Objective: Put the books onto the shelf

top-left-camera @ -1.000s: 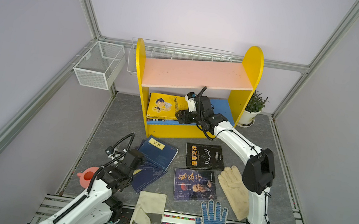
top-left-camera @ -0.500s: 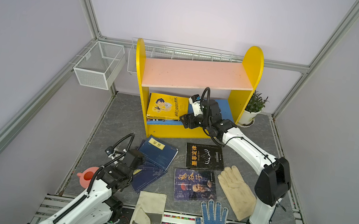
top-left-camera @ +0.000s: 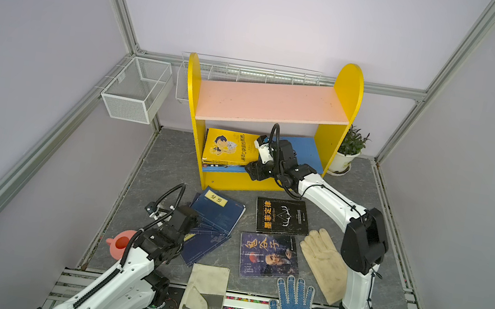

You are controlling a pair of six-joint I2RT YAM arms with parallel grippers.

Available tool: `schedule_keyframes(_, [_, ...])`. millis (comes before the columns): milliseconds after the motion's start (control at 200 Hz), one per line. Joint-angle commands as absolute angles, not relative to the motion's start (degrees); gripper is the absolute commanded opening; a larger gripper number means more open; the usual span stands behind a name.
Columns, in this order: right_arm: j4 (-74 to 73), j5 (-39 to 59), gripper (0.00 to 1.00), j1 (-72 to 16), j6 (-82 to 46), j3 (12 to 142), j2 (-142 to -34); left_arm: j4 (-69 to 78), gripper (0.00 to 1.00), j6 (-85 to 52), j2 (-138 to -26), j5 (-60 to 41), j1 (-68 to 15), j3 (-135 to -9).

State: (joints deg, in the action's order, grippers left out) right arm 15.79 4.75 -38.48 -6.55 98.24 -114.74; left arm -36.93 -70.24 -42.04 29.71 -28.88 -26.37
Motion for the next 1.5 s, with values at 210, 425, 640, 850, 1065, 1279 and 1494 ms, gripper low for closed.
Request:
schedule_keyframes(210, [14.8,6.1,0.68,-38.8,-4.1,101.1,-116.2,-37.3,0.99,-70.6,-42.0,30.3,-28.7,-26.8])
schedule_keyframes(425, [15.0,8.4,0.54,-38.8,-3.9,103.2,-118.0,-37.0,0.99,-70.6,-42.4,30.2,-28.7,-26.9])
schedule_keyframes(640, [14.3,8.4,0.43,-38.8,-4.3,103.6,-118.6,-36.9,0.99,-70.6,-42.5,30.1,-28.7,-26.9])
schedule_keyframes(850, [13.6,8.8,0.45,-38.8,-5.3,102.7,-117.3,-36.5,0.99,-70.1,-42.6,29.9,-28.7,-27.0])
schedule_keyframes(1065, [4.9,0.0,0.73,-38.6,-10.5,87.4,-106.1,-32.4,0.99,-65.2,-42.9,28.3,-28.8,-27.0])
schedule_keyframes(1279, [3.2,-8.5,0.74,-34.6,-35.1,65.1,-91.4,-23.5,0.99,-57.4,-48.7,23.5,-29.1,-26.9])
schedule_keyframes(1494, [10.9,-7.5,0.75,-26.0,-46.6,50.8,-83.8,-10.1,0.99,-45.9,-59.7,18.2,-35.4,-30.5])
